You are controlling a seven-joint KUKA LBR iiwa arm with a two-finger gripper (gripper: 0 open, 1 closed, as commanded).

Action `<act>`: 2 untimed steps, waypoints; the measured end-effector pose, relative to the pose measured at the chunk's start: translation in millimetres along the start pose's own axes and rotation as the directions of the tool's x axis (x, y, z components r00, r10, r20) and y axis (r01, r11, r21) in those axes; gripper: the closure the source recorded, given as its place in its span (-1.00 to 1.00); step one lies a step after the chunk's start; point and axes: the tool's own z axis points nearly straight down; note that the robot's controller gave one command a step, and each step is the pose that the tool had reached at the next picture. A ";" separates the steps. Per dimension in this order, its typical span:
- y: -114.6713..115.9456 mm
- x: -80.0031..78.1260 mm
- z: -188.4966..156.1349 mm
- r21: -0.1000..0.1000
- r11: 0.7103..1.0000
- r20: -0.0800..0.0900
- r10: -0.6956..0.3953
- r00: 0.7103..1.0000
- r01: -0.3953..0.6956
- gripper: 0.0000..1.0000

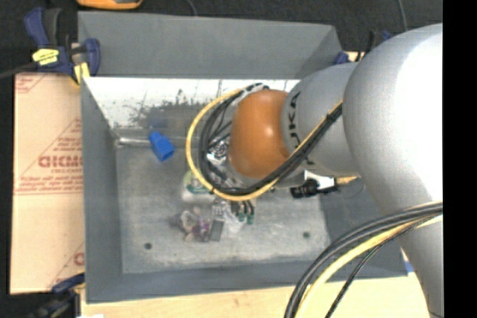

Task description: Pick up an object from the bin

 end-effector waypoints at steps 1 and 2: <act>0.5 -0.4 -4.2 -0.002 1.000 0.003 0.002 1.000 -0.002 1.00; 7.8 -26.1 -108.7 -0.004 0.999 0.010 0.040 0.999 -0.040 1.00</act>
Offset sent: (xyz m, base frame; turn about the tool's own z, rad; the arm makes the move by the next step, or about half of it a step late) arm 0.0000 0.0000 0.0000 0.0000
